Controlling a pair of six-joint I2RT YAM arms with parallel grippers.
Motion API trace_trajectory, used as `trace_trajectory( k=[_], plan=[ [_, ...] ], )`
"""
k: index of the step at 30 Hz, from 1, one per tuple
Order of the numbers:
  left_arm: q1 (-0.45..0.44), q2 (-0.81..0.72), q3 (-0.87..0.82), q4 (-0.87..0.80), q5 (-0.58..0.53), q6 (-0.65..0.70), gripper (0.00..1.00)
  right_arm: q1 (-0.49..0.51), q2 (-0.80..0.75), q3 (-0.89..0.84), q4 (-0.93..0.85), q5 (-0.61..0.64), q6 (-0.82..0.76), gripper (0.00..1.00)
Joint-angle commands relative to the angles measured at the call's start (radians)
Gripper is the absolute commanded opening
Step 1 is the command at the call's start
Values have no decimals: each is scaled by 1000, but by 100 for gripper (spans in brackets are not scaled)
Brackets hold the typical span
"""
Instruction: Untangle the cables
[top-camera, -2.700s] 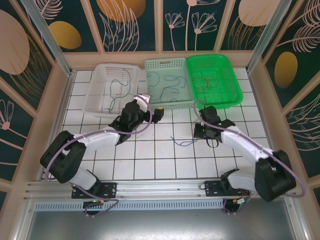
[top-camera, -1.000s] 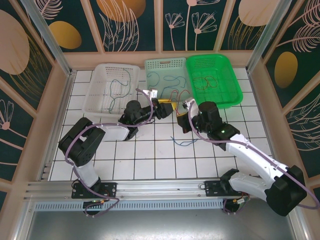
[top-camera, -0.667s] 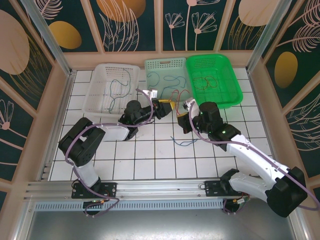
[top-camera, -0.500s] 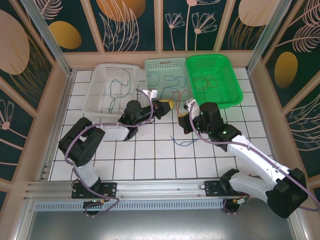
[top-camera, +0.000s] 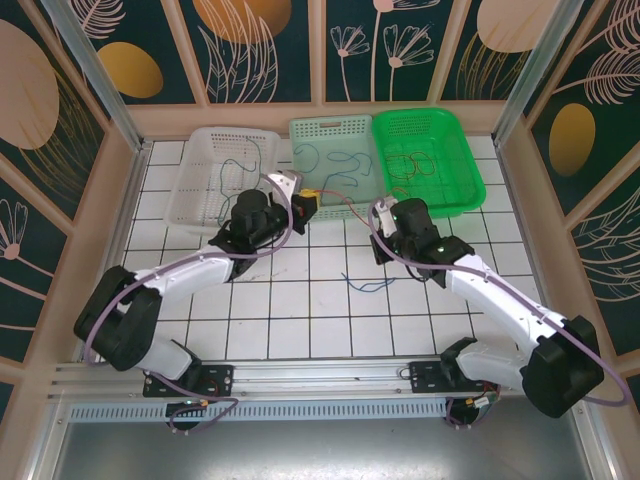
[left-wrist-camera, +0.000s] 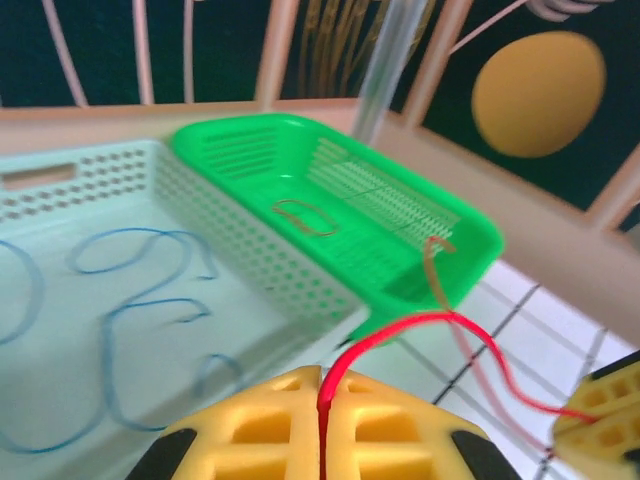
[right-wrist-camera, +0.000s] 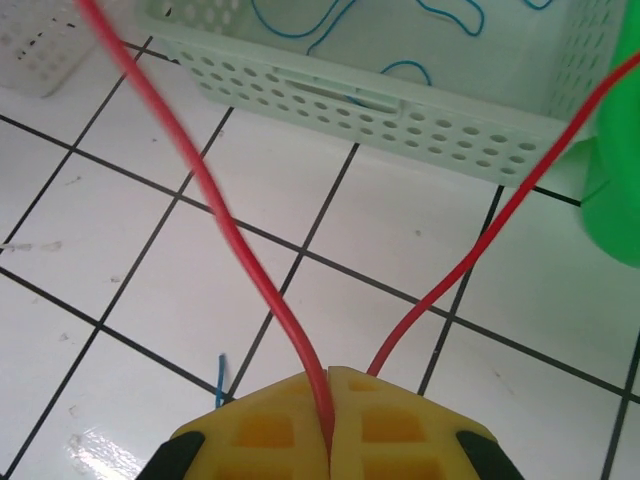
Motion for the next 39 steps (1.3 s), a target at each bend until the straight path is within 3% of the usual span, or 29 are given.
trace_trajectory(
  k=[1,5,10,11,13,14,15,17,20,25,32,39],
  plan=[
    [19,-56,17,-157,-119,277,0,-15,-24,27,-95,31,-47,0],
    [19,-61,33,-273,-142,423,0,-16,-17,50,-165,-5,-93,0],
    [19,-86,10,-263,-207,465,2,-17,-25,49,-159,-49,-90,0],
    [20,-94,9,-248,-218,454,15,-17,-27,50,-142,-62,-85,0],
    [20,-113,6,-202,-246,397,32,-17,-23,57,-105,-91,-73,0],
    [19,-127,-2,-163,-263,359,58,-17,-21,62,-82,-100,-61,0],
    [19,-145,-13,-123,-284,319,77,-17,-19,70,-64,-100,-48,0],
    [20,-197,-49,-32,-298,239,97,-47,-12,93,-30,-122,-18,0],
    [20,-270,-111,85,-262,169,99,-156,-8,117,30,-259,48,0],
    [18,-278,-164,116,-156,127,99,-348,-37,74,283,-665,233,0],
    [-5,-109,-125,175,46,-53,96,-342,12,37,591,-918,415,0],
    [-6,22,-31,317,156,-238,97,-244,64,92,572,-1002,335,0]
  ],
)
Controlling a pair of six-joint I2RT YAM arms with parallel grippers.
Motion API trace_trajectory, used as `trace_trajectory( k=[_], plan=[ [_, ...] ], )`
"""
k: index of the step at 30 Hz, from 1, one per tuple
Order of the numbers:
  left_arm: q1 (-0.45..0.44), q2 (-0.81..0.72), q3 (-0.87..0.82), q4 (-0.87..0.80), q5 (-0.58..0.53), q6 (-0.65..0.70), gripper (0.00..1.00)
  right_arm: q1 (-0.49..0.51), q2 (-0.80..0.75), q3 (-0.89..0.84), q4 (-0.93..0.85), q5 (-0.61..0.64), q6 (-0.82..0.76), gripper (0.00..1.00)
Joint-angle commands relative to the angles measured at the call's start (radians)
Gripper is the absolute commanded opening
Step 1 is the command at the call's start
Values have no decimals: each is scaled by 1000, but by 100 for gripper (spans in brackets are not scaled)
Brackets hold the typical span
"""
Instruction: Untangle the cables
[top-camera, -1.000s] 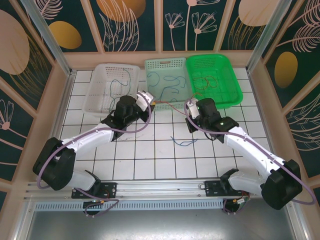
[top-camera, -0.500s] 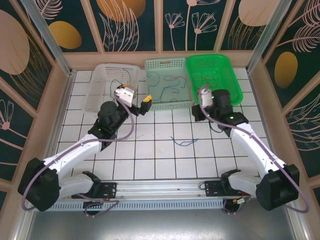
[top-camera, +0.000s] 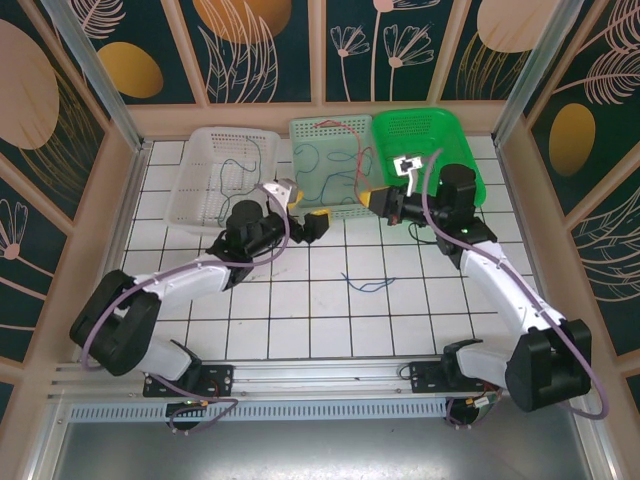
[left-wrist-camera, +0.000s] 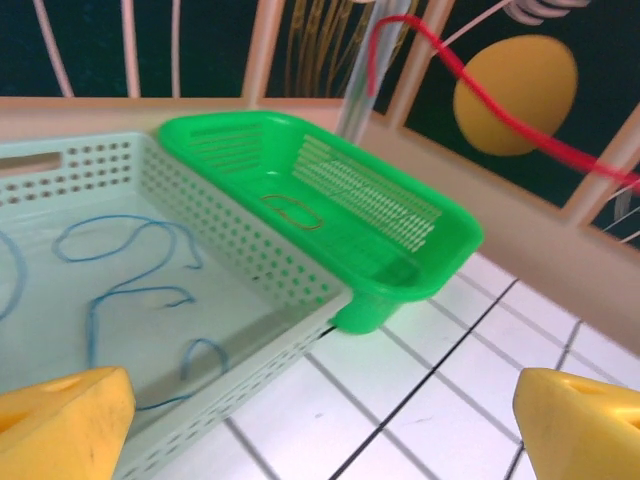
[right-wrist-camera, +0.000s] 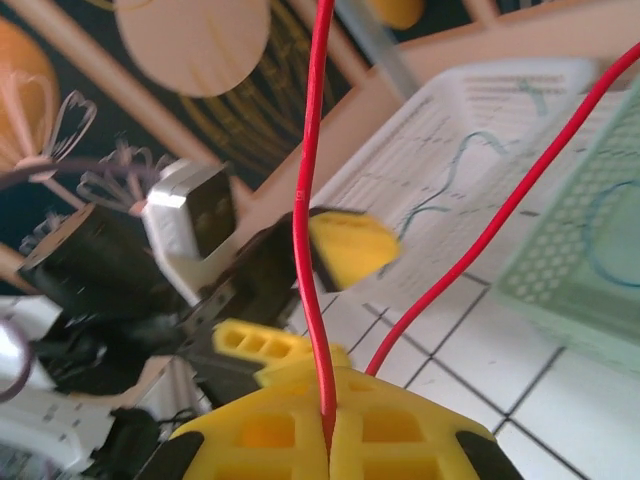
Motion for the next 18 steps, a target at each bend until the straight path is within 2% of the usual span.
trace_trajectory(
  k=[1,9,18],
  plan=[
    [-2,26,55,196,103,-146,97,43,22,44,32,-100,-45,0],
    [2,59,51,310,87,-248,98,70,41,69,4,-146,-102,0],
    [18,114,96,364,129,-305,89,97,38,76,-36,-171,-146,0]
  ],
)
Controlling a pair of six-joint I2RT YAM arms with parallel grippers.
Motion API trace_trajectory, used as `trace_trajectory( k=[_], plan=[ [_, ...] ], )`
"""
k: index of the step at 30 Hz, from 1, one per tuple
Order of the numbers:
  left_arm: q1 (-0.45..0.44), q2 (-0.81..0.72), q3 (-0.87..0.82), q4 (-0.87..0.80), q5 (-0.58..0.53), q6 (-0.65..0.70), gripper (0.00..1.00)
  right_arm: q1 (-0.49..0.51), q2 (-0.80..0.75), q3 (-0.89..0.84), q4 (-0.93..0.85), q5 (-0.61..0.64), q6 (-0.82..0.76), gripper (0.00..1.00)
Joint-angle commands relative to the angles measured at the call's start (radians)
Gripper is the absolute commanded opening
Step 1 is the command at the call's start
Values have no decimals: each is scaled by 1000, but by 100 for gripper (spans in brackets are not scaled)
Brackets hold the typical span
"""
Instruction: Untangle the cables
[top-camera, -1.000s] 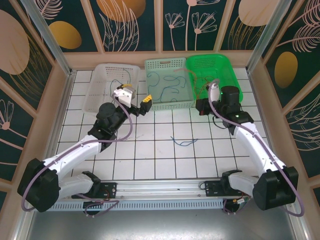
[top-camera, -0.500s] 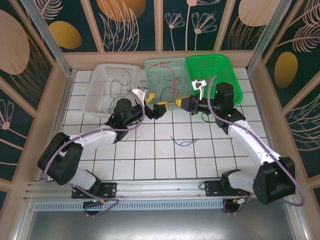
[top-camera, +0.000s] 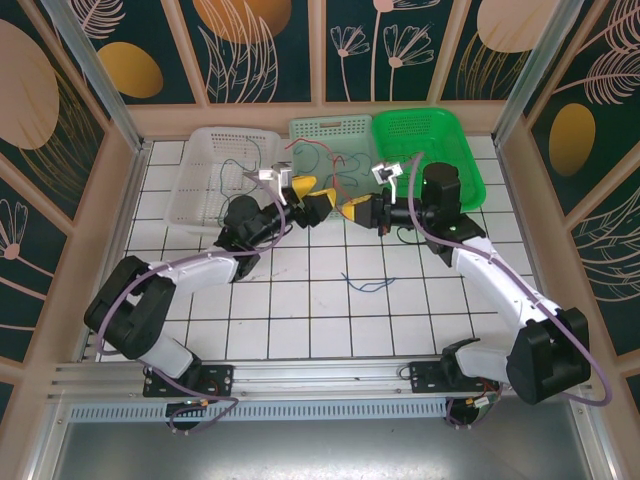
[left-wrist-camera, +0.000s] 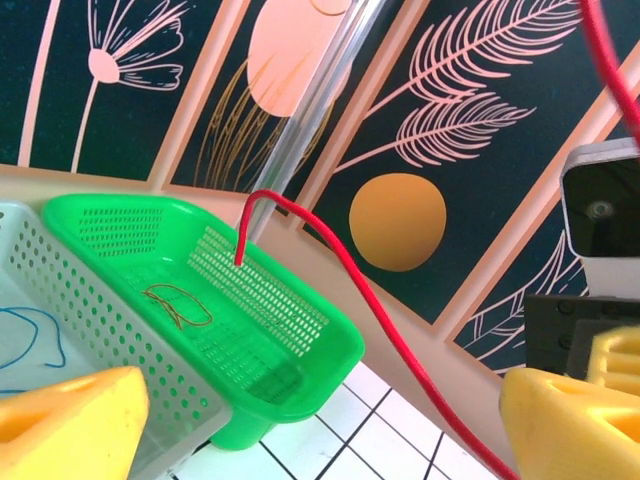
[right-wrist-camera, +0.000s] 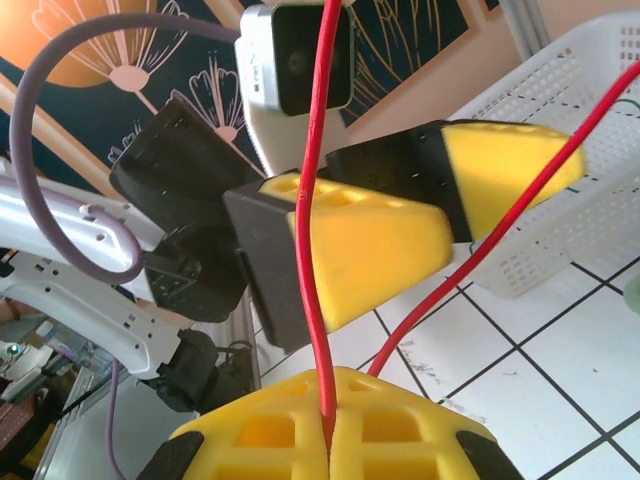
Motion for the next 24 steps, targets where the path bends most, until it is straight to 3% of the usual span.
trace_trajectory(
  k=[1,5,8,13,16,22,24],
  plan=[
    [5,26,57,70,39,-35,87,16,2,46,-28,-46,-54,0],
    [15,70,100,57,51,-47,81,20,-7,46,-27,-58,-56,0],
    [19,99,106,128,86,-87,69,20,-11,46,-39,-38,-60,0],
    [19,116,92,226,110,-123,24,7,-28,17,35,10,-10,0],
    [19,103,46,299,87,-140,7,-21,-50,-13,114,96,59,0],
    [15,91,-30,380,49,-164,3,-117,-116,-117,374,357,331,0],
    [10,104,-31,404,49,-178,3,-114,-100,-128,498,321,392,0]
  ],
)
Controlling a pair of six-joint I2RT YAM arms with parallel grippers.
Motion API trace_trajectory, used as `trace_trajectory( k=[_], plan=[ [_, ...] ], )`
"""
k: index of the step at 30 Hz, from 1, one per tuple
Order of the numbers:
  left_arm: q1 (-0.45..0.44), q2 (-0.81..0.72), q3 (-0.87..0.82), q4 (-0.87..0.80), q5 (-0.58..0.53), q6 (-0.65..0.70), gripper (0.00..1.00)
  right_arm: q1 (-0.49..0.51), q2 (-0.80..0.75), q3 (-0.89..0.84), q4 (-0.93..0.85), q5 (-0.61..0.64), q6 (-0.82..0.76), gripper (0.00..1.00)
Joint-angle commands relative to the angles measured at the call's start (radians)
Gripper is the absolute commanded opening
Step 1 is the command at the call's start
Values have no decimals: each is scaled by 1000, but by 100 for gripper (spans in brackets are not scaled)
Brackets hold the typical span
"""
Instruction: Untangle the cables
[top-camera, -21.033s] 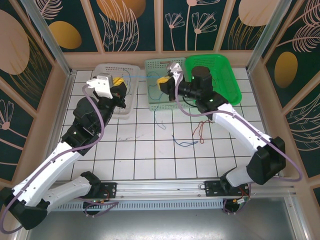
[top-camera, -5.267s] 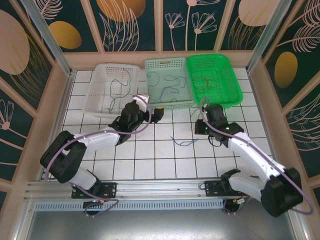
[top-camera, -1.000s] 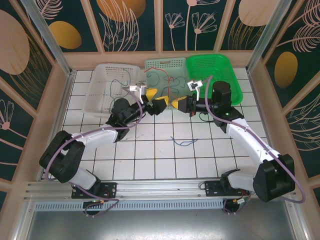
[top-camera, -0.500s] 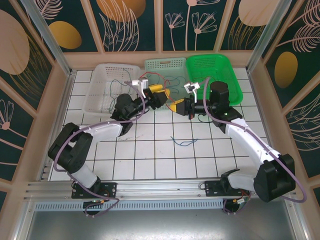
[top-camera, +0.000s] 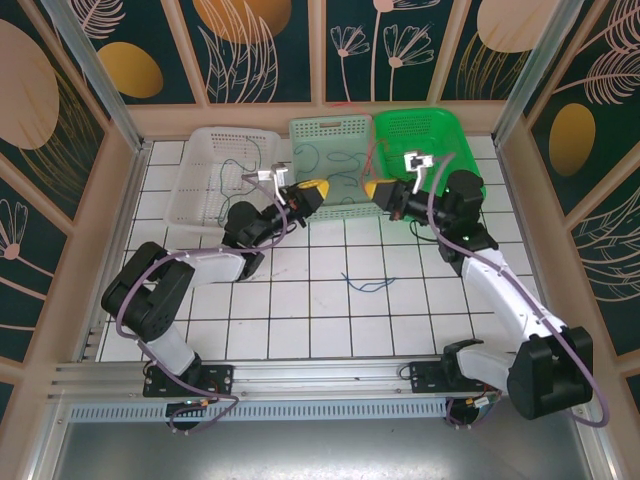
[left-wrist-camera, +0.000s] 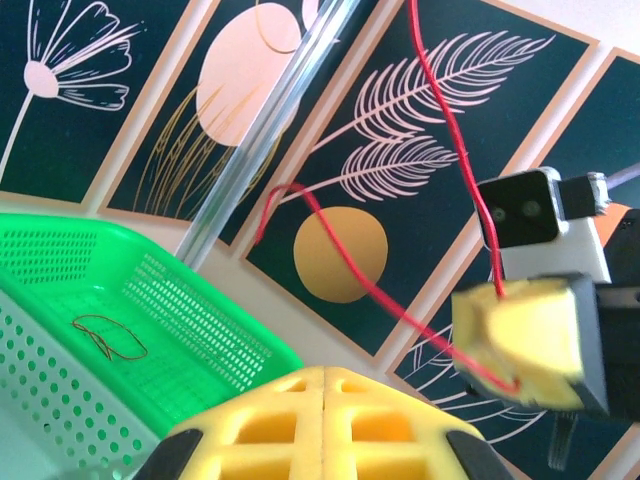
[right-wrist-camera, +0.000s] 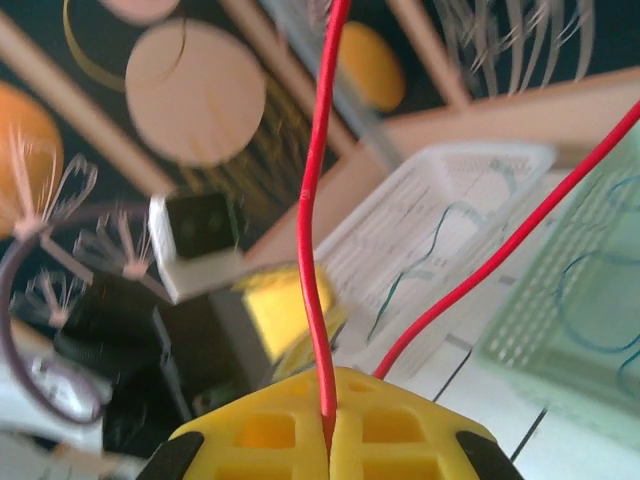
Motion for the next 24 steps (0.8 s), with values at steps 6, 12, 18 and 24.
trace_trajectory(
  k=[6,12,18,24],
  plan=[
    [-6,-6,4,108,-65,-29,50,91,43,174,-80,-18,-78,0],
    [-3,-17,83,-2,-52,-20,76,104,32,173,-148,-116,-147,0],
    [11,17,105,95,-14,-122,80,130,59,204,-244,-137,-223,0],
    [20,84,164,125,42,-195,80,150,70,220,-272,-175,-259,0]
  ],
)
